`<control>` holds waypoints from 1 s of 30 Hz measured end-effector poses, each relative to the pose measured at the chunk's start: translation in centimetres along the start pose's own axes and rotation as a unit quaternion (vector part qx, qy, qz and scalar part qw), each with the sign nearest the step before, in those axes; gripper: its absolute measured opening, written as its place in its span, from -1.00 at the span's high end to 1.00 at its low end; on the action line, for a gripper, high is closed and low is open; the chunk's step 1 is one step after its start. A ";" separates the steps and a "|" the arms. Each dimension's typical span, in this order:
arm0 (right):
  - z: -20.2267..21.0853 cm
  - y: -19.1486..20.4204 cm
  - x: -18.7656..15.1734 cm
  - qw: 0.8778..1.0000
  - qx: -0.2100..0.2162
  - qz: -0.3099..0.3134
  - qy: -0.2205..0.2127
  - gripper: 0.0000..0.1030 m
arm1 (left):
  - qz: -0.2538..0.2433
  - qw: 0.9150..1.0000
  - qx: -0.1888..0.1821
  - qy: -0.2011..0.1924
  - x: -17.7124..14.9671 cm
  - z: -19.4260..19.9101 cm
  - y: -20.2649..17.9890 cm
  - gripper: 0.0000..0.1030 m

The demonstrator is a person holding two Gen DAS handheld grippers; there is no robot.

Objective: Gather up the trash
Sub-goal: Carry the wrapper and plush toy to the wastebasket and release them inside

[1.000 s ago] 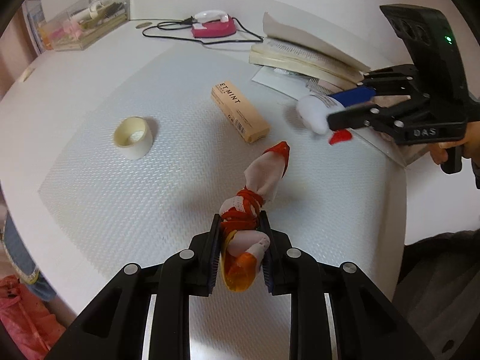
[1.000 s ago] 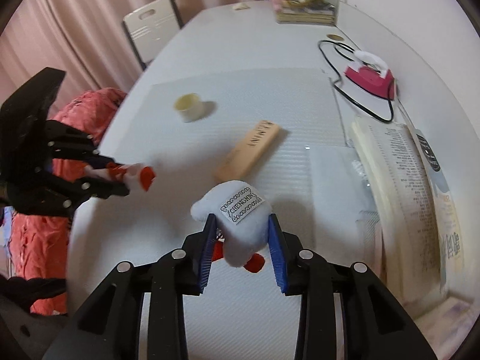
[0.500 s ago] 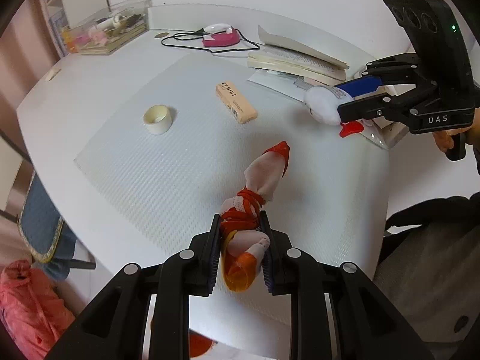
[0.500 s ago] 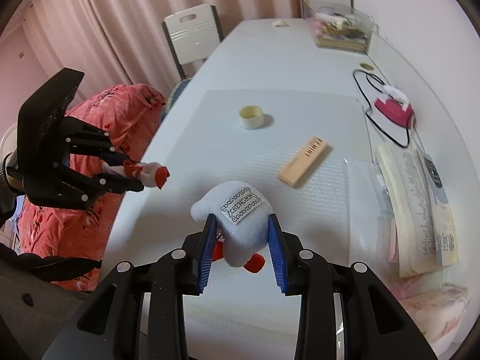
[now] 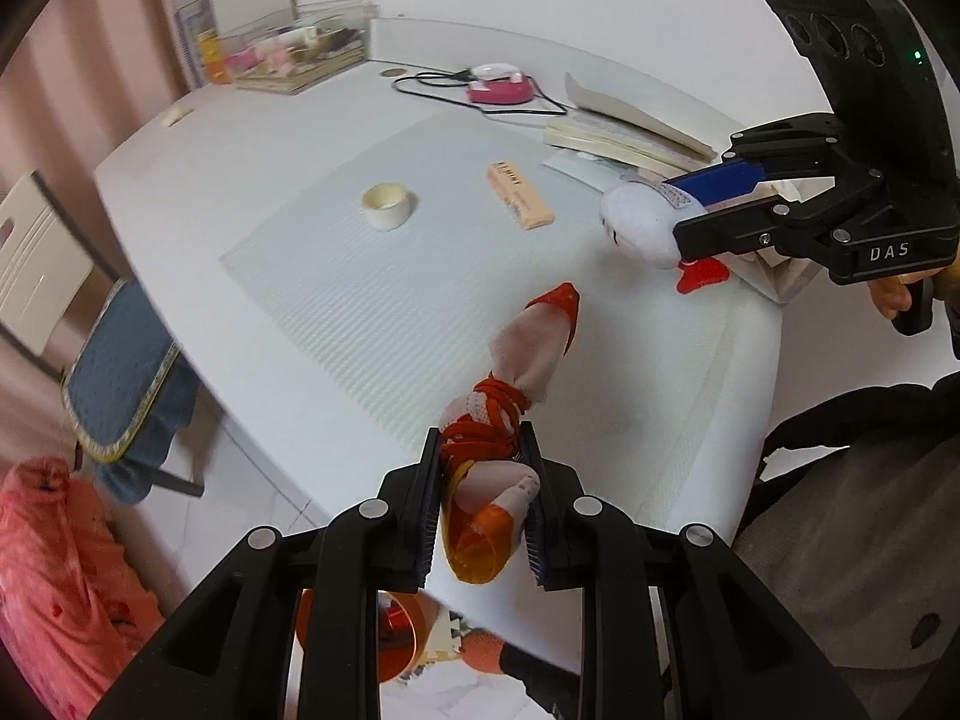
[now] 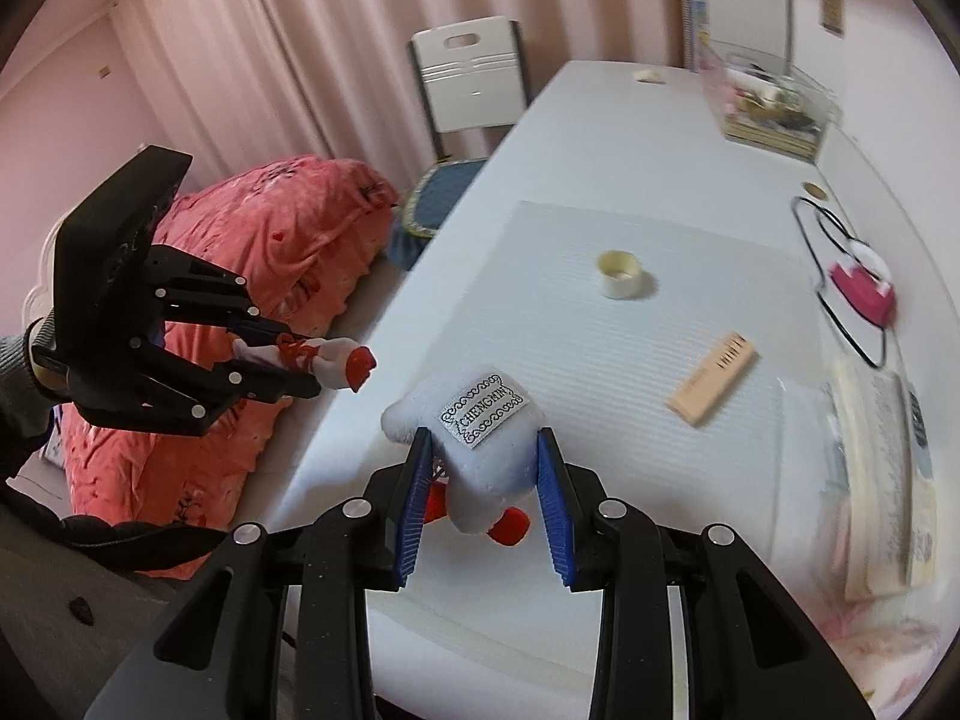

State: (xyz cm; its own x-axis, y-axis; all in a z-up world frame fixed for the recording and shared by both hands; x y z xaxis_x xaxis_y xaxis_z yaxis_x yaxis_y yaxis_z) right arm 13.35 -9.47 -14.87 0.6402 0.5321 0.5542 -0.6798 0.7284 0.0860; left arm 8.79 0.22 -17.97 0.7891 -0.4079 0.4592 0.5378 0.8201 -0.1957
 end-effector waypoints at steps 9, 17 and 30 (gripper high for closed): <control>-1.8 6.1 2.2 0.997 0.043 0.063 0.006 0.33 | 0.055 0.998 0.031 -0.018 -3.5 2.6 2.0 0.51; -4.0 13.1 4.0 0.988 0.090 0.122 0.019 0.33 | 0.119 0.991 0.055 -0.026 -8.1 4.9 4.3 0.51; -9.8 24.5 6.1 0.970 0.150 0.184 0.053 0.32 | 0.214 0.974 0.069 -0.030 -15.4 6.2 9.4 0.51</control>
State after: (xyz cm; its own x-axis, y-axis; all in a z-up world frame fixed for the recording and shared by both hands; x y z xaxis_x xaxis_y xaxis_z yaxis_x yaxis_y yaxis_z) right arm 4.12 15.82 -17.52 0.3563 0.7849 0.5069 -0.9328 0.3305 0.1438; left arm -0.14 16.76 -21.49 0.9110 0.0037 0.4124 0.1158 0.9575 -0.2643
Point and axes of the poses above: each gripper's, at about its wrist camera, not at the fingertips, and z roughly against the way its jaws point, y to its left, x to its top, the point moved 8 cm from there along -z, roughly the way its jaws point, and after that the axes turned 11 degrees about -x, right-handed, at the moved point
